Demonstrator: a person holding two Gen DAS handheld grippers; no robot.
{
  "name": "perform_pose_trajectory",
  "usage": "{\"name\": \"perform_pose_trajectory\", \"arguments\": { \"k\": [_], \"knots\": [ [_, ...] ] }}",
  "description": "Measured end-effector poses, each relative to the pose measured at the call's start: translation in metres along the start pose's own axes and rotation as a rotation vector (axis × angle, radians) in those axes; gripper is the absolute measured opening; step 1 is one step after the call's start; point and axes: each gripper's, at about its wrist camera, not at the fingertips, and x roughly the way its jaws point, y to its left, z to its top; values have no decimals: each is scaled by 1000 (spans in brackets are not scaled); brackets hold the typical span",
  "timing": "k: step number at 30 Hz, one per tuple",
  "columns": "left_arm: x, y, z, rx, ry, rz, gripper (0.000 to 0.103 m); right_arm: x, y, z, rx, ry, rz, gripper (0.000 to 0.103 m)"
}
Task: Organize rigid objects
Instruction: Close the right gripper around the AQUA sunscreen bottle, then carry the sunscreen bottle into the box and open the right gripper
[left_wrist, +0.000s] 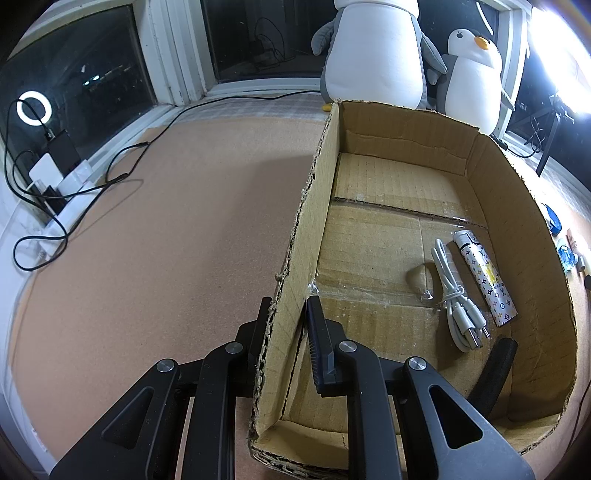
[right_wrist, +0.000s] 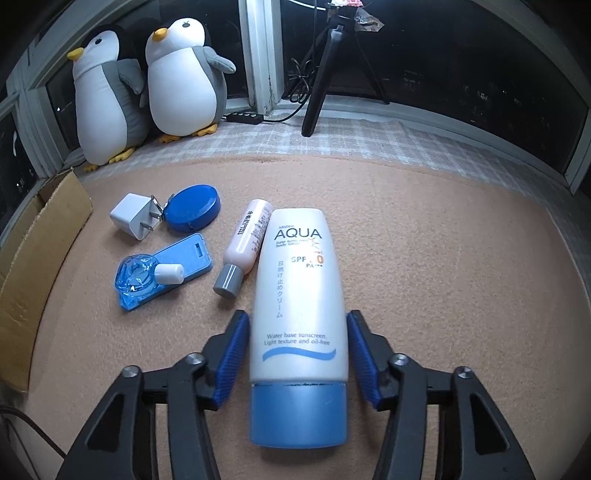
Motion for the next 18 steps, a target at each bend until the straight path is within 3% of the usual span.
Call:
{"name": "perform_pose_trajectory", "arguments": {
  "k": [18],
  "knots": [
    [0,0,0,1,0,0,16,-27,1,-1,34,-32,12,44]
  ]
}}
